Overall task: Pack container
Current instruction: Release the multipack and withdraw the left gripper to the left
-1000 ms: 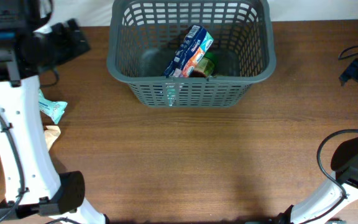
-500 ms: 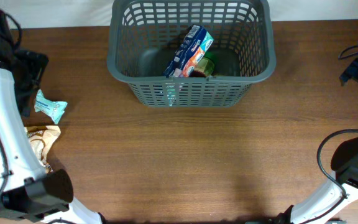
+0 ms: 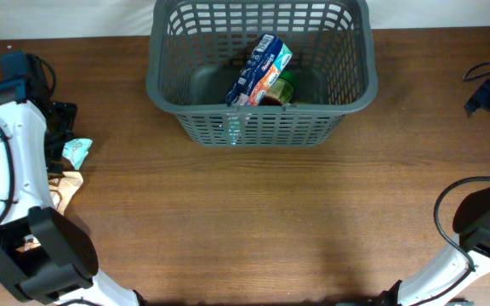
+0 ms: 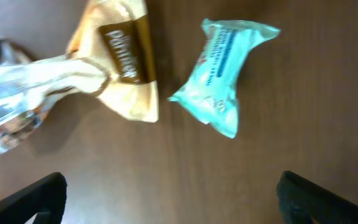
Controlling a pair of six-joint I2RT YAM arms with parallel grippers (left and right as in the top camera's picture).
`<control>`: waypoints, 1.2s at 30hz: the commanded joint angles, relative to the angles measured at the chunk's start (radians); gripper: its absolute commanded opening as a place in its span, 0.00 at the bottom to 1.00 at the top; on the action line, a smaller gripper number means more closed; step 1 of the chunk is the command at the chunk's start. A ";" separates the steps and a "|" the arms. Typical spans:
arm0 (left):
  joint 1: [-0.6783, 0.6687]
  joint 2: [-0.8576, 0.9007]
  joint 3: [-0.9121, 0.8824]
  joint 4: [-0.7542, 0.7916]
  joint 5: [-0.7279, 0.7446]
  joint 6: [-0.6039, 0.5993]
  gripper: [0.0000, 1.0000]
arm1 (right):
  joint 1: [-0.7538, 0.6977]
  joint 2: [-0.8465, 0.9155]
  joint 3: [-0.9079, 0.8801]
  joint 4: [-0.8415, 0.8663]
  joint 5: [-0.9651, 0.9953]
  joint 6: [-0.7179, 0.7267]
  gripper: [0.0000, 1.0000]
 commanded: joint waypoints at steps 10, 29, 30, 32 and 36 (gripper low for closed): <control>0.122 0.115 -0.009 0.157 0.236 0.255 1.00 | -0.003 -0.010 -0.006 0.000 0.016 0.006 0.99; 0.134 0.255 -0.009 0.251 0.157 0.259 1.00 | -0.003 -0.010 -0.006 0.000 0.016 0.006 0.99; 0.134 0.260 -0.009 0.257 0.151 0.259 1.00 | -0.003 -0.010 -0.006 0.000 0.016 0.006 0.99; 0.134 0.277 -0.009 0.267 0.146 0.254 1.00 | -0.003 -0.010 -0.006 0.000 0.016 0.006 0.99; 0.134 0.311 -0.009 0.268 0.147 0.235 1.00 | -0.003 -0.010 -0.006 0.000 0.016 0.006 0.99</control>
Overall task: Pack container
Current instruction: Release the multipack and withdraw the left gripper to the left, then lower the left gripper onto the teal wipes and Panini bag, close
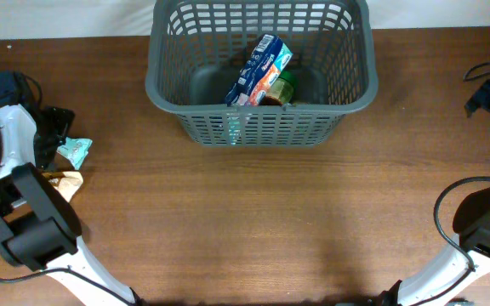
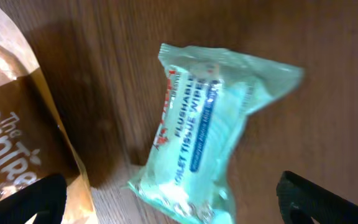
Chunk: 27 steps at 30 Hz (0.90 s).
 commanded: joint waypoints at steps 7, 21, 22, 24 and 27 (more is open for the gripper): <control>0.003 0.093 -0.002 0.002 -0.042 -0.019 1.00 | -0.003 -0.010 -0.006 0.000 0.016 0.006 0.99; 0.003 0.116 -0.003 0.011 -0.091 -0.011 1.00 | -0.003 -0.010 -0.006 0.000 0.016 0.006 0.99; 0.003 0.116 -0.003 0.013 -0.091 -0.009 1.00 | -0.003 -0.010 -0.006 0.000 0.016 0.006 0.99; 0.003 0.116 -0.003 0.013 -0.087 -0.009 1.00 | -0.003 -0.010 -0.006 0.000 0.016 0.006 0.99; 0.003 0.116 -0.003 0.013 -0.079 -0.009 0.60 | -0.003 -0.010 -0.006 0.000 0.016 0.006 0.99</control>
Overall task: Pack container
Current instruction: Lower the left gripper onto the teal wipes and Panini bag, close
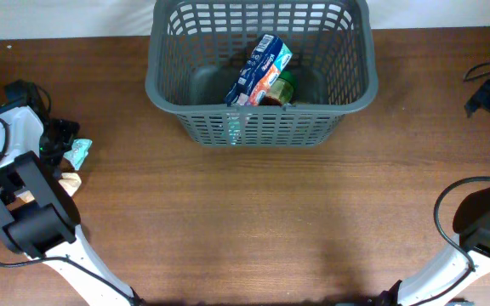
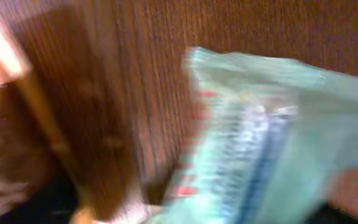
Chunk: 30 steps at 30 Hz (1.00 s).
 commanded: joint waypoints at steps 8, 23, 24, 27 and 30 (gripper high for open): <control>0.003 0.020 -0.002 0.005 0.011 0.001 0.02 | -0.003 -0.010 -0.006 0.001 0.016 0.005 0.99; 0.002 -0.011 0.082 -0.071 0.138 0.081 0.02 | -0.003 -0.010 -0.006 0.001 0.016 0.005 0.99; 0.002 -0.022 0.097 -0.082 0.137 0.095 0.02 | -0.003 -0.010 -0.006 0.001 0.016 0.005 0.99; 0.000 -0.069 0.142 -0.101 0.134 0.143 0.02 | -0.003 -0.010 -0.006 0.001 0.016 0.005 0.99; -0.001 -0.137 0.175 -0.105 0.134 0.157 0.02 | -0.003 -0.010 -0.006 0.001 0.016 0.005 0.99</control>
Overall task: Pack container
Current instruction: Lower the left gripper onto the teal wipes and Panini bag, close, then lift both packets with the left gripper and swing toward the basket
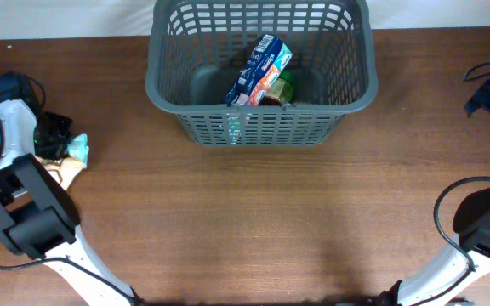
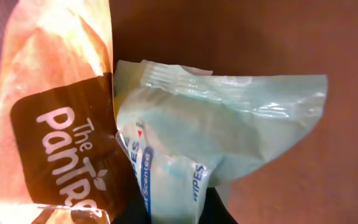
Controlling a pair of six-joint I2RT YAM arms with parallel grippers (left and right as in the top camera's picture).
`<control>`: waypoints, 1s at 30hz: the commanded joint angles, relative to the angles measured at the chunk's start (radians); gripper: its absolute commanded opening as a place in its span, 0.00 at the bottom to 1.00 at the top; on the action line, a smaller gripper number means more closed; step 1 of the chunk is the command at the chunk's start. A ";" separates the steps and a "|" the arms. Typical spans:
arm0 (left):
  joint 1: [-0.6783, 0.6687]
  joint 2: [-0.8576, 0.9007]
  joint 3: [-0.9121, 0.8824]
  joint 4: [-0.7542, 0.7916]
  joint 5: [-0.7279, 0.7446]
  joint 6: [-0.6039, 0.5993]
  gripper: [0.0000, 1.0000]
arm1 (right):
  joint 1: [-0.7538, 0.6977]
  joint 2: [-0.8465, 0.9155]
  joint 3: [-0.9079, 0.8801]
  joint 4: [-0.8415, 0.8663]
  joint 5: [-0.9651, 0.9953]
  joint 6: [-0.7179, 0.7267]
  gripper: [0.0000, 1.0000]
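Note:
A teal pack of wipes point(image 2: 229, 124) fills the left wrist view, pinched at its lower end between the dark jaws of my left gripper point(image 2: 176, 211), which is shut on it. Overhead, the pack point(image 1: 78, 147) lies at the table's far left with the left gripper point(image 1: 61, 140) on it. The grey slatted basket point(image 1: 262, 115) stands at the back centre and holds a blue-and-white packet point(image 1: 260, 66) and a green item point(image 1: 286, 86). My right gripper sits at the far right edge, away from everything; its jaws are too small to read.
A tan bag with a brown "The Pantry" label point(image 2: 55, 143) lies pressed against the wipes on their left, seen overhead as the bag point(image 1: 65, 173) just in front of the pack. Dark wooden table point(image 1: 253, 221) spreads between the pack and the basket.
The left gripper has shut on the wipes pack, which now sits squeezed between the jaws and up against the tan bag. The right arm has not moved.
The left gripper first stood open well above the wipes and the tan bag. It was then open close over the wipes, then down at the pack with the view blurred. Now it is shut on the pack. The basket's contents stayed the same.

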 commanded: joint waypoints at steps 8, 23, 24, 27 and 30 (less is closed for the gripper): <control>-0.003 -0.283 0.088 0.002 -0.019 0.058 0.02 | -0.003 -0.010 -0.006 0.000 0.015 0.006 0.99; -0.058 -0.389 0.088 -0.026 0.023 0.125 0.02 | -0.003 -0.010 -0.006 0.000 0.016 0.006 0.99; -0.072 -0.398 0.088 -0.023 0.022 0.127 0.02 | -0.003 -0.010 -0.006 0.000 0.016 0.006 0.99; -0.118 -0.434 0.088 -0.003 0.022 0.148 0.02 | -0.003 -0.010 -0.006 0.000 0.016 0.006 0.99; -0.167 -0.475 0.099 0.015 -0.006 0.156 0.02 | -0.003 -0.010 -0.006 0.000 0.016 0.006 0.99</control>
